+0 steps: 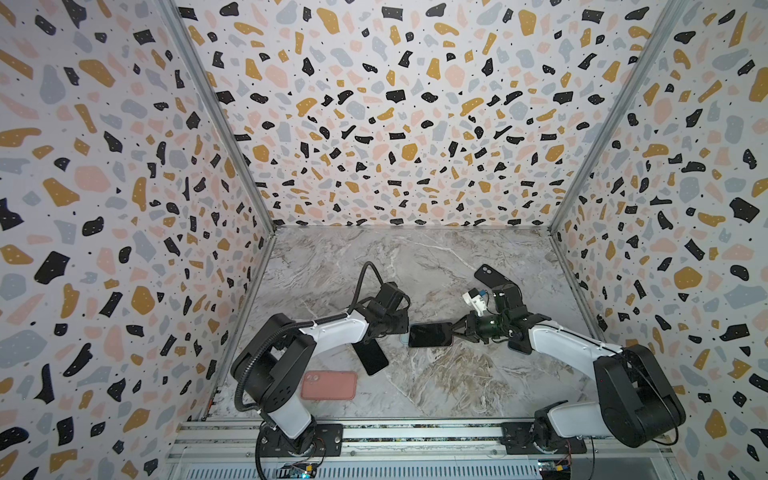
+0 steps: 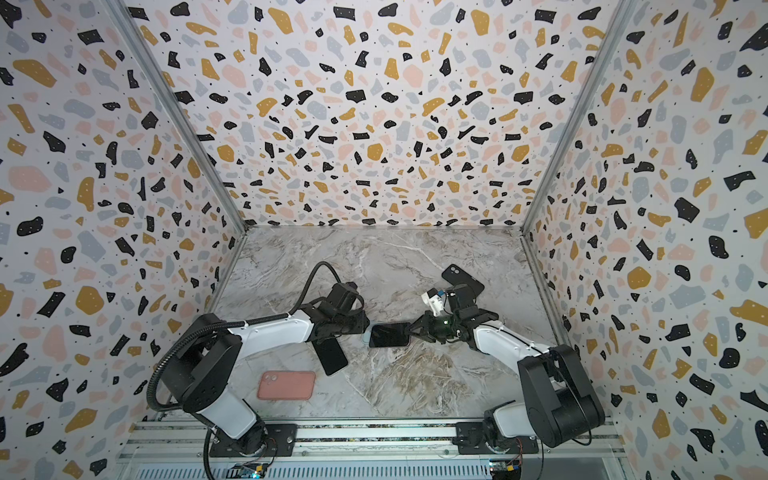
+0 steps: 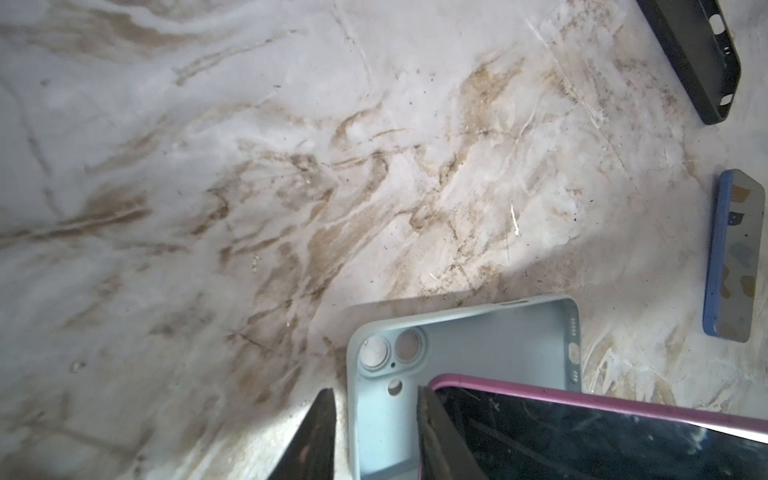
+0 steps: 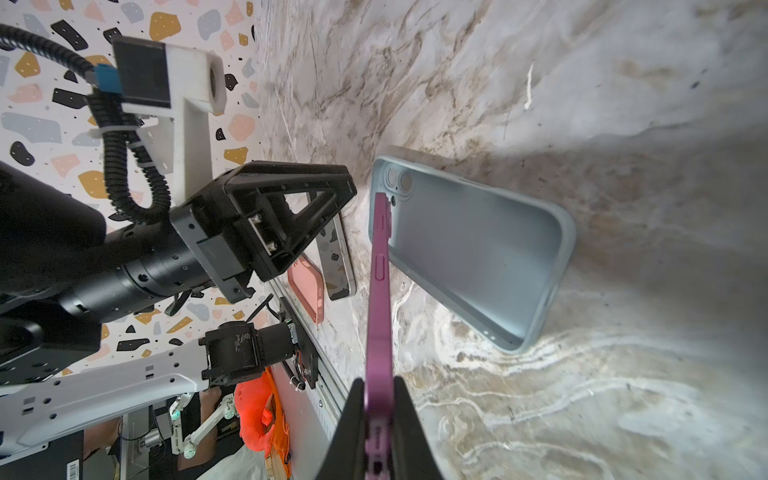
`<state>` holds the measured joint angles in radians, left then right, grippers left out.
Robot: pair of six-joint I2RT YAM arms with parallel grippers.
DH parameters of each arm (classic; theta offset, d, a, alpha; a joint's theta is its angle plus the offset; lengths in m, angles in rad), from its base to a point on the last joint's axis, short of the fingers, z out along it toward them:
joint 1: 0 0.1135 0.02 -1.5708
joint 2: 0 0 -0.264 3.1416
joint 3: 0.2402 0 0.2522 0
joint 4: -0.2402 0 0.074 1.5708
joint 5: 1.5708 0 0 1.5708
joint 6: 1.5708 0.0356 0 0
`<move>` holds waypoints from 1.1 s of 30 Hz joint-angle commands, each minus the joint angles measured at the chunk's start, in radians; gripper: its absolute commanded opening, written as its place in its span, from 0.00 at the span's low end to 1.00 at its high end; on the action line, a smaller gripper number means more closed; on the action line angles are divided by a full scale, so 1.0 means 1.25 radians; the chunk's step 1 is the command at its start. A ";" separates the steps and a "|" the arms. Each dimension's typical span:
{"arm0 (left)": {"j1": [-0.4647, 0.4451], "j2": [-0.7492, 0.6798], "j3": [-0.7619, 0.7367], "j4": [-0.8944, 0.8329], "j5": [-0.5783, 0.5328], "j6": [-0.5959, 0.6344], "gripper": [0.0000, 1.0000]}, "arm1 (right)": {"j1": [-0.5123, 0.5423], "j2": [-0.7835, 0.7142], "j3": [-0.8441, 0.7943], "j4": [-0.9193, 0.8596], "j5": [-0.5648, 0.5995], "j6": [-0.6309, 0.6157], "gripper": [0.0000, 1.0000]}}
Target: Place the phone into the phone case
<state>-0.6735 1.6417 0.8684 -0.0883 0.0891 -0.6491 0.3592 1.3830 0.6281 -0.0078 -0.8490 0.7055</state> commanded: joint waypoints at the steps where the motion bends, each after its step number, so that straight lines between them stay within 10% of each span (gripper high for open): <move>1: 0.007 -0.020 -0.026 0.042 0.031 -0.013 0.38 | -0.004 0.002 0.042 0.010 -0.022 -0.008 0.00; 33: 0.036 -0.029 -0.064 0.095 0.100 -0.043 0.53 | -0.038 0.120 0.088 -0.055 -0.006 -0.040 0.00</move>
<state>-0.6350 1.6093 0.8028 0.0063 0.2028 -0.6975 0.3187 1.5253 0.7105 -0.0315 -0.8726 0.6849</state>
